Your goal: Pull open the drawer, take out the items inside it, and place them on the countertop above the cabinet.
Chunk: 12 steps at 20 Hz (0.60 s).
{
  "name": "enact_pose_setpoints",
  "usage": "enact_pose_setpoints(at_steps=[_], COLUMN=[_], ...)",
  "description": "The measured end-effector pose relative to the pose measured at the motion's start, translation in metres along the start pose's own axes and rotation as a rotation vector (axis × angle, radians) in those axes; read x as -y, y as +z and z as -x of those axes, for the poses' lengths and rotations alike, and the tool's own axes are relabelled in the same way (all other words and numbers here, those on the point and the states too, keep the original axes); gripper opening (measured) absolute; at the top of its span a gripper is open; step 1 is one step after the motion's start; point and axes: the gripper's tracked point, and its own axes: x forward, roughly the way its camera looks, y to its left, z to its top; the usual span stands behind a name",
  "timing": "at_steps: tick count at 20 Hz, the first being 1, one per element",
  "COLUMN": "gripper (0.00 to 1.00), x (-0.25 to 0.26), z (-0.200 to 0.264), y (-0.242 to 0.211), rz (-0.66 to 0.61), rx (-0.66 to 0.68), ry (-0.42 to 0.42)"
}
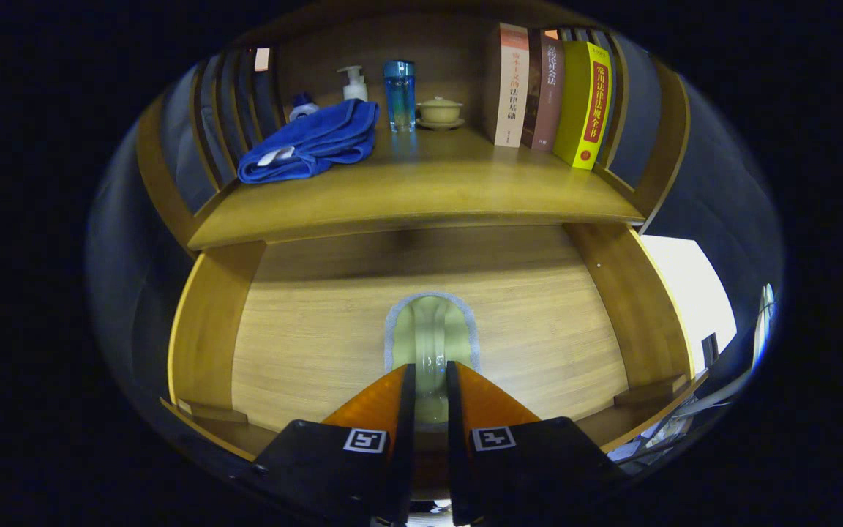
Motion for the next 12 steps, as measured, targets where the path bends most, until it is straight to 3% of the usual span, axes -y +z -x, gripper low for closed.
enact_pose_setpoints(at_steps=[5, 12], gripper=[0.29, 0.29], x=[0.004, 0.006], z=[0.028, 0.058], y=[0.023, 0.088], rz=[0.0, -0.006], rx=[0.031, 0.092], ry=[0.005, -0.004])
